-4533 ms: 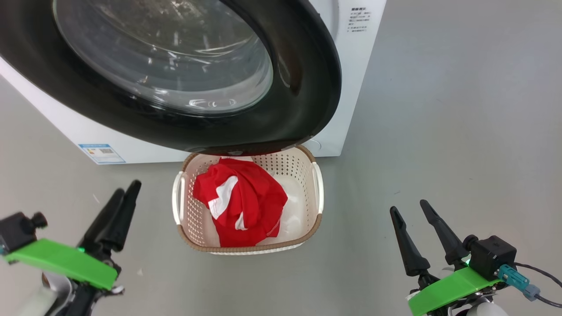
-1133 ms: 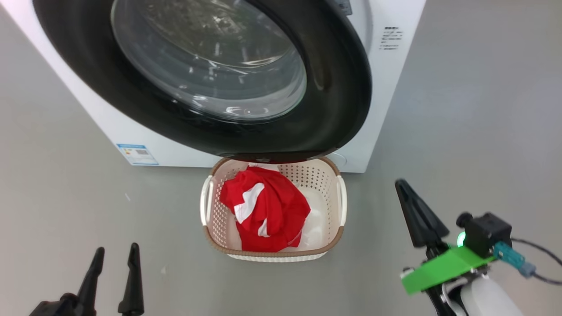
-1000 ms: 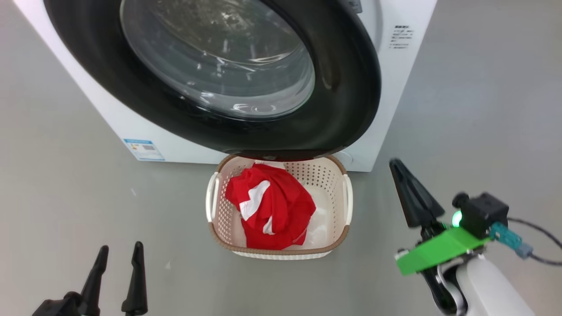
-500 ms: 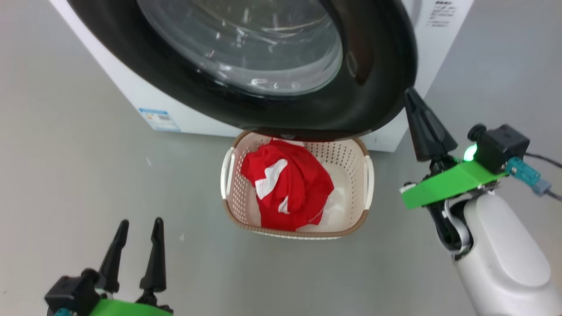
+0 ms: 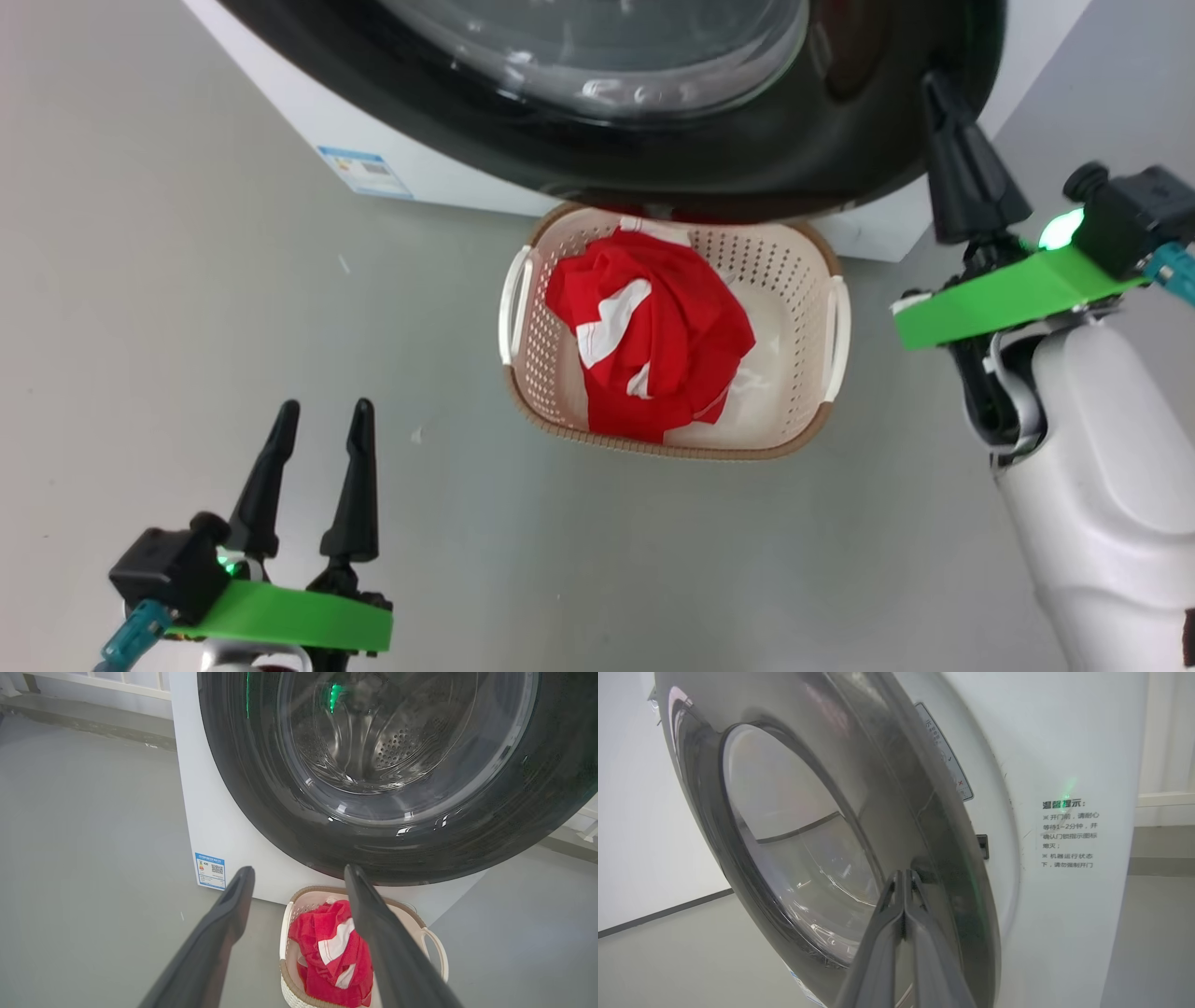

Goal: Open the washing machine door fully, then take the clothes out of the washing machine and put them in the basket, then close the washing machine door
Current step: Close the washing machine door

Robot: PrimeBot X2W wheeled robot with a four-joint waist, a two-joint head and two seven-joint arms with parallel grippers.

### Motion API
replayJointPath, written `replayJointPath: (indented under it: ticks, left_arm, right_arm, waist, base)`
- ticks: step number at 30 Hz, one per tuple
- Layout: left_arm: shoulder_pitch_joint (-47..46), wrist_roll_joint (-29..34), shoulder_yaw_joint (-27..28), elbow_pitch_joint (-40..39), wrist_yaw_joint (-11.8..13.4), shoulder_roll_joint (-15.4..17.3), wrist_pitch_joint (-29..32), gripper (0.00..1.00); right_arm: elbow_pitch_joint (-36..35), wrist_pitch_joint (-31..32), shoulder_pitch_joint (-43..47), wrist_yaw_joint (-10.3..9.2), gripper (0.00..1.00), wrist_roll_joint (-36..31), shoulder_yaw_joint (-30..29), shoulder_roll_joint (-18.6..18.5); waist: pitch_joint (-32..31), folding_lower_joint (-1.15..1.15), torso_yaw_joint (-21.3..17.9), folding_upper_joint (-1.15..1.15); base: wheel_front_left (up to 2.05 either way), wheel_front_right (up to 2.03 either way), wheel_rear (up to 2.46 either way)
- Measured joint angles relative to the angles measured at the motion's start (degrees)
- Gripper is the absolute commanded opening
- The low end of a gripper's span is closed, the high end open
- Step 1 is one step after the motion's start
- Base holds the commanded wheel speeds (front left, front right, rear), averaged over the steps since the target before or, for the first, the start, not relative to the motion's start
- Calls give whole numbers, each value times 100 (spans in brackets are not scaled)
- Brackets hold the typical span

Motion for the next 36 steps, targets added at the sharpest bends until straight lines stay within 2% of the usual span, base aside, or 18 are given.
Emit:
replayJointPath:
  ticks: [11,21,32,34,36]
  left_arm:
    - [-273,-103,-202,-42,0,-22,0,100]
    - [-493,-198,-281,-92,-1,-38,-1,100]
    - [-517,-193,-282,-52,-1,-47,-1,100]
    - [-514,-174,-280,-23,-1,-47,-1,100]
    - [-498,-136,-278,-2,-1,-43,-1,100]
  right_arm:
    - [76,0,-671,0,0,-130,-308,-183]
    - [42,-7,-1027,58,0,-182,-455,-170]
    - [54,-7,-1070,53,0,-220,-307,-181]
    - [51,-7,-991,42,31,-219,-264,-183]
    - [49,-7,-811,42,49,-219,-188,-187]
  waist:
    - [440,0,232,0]
    - [714,0,352,0]
    - [623,0,323,0]
    - [552,0,303,0]
    - [473,0,277,0]
  base:
    - [0,0,0]
    - [0,0,0]
    - [0,0,0]
    - [0,0,0]
    - [0,0,0]
